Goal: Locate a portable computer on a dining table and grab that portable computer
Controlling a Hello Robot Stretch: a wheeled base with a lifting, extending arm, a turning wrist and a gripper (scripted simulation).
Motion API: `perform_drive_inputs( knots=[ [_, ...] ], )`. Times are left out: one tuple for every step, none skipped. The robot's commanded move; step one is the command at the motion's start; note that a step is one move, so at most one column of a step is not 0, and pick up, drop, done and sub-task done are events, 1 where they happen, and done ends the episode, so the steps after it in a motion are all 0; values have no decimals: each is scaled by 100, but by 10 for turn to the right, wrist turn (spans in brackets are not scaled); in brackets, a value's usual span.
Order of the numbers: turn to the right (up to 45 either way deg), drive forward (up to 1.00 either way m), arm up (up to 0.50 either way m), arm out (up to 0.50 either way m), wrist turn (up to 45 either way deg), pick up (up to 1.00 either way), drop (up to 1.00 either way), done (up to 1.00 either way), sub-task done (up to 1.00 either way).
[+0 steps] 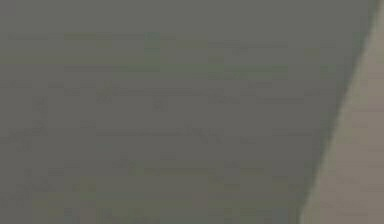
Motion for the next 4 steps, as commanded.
perform_drive_inputs(
  knots=[
    [0,15,0,0,0,0,0,0,0],
    [-450,0,0,0,0,0,0,0,0],
    [-450,0,0,0,0,0,0,0,0],
    [-450,0,0,0,0,0,0,0,0]
  ],
)
